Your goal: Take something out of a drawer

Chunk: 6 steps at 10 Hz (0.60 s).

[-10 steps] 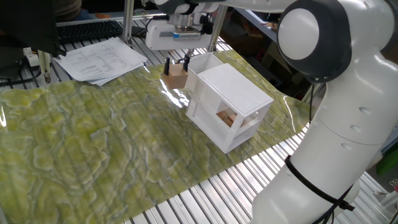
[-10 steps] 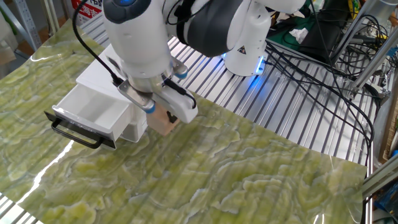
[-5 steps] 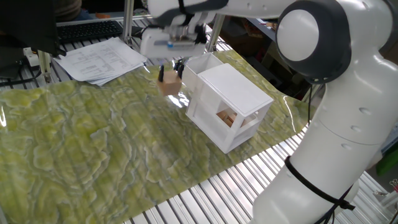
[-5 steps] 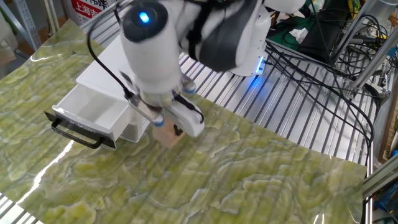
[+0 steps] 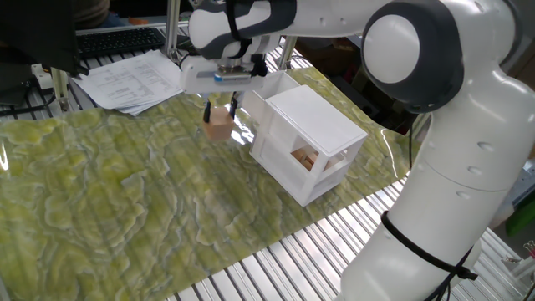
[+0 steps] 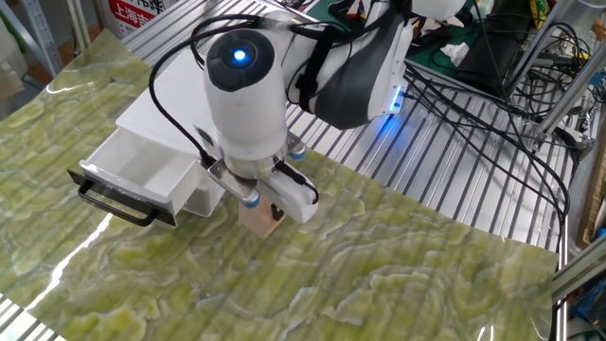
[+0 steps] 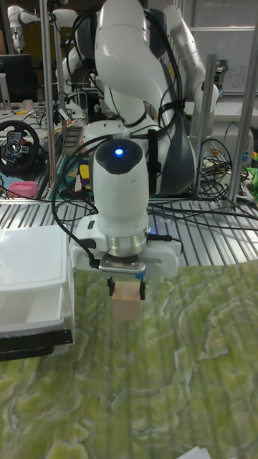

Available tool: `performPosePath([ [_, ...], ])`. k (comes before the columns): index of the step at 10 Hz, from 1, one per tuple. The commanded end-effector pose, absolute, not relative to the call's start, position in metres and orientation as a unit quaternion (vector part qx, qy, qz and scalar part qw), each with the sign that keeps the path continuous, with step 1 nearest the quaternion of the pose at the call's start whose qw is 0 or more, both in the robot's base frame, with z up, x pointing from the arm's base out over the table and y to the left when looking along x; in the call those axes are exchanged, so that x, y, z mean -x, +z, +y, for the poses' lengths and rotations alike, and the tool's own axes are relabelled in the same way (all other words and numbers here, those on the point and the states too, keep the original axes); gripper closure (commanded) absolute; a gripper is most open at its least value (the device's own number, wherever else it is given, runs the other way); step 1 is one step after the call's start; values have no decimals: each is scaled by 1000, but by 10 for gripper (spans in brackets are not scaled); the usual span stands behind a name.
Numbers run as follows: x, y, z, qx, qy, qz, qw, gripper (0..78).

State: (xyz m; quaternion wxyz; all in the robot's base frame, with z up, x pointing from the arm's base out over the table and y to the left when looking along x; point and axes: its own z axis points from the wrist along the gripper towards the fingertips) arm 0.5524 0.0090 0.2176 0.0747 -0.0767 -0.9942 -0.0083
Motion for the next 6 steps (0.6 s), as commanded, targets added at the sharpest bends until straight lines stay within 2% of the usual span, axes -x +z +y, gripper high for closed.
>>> performPosePath([
  [1, -556, 200, 9, 68, -9, -996, 65, 750],
  [6, -557, 182, 12, 64, -10, -996, 54, 750],
])
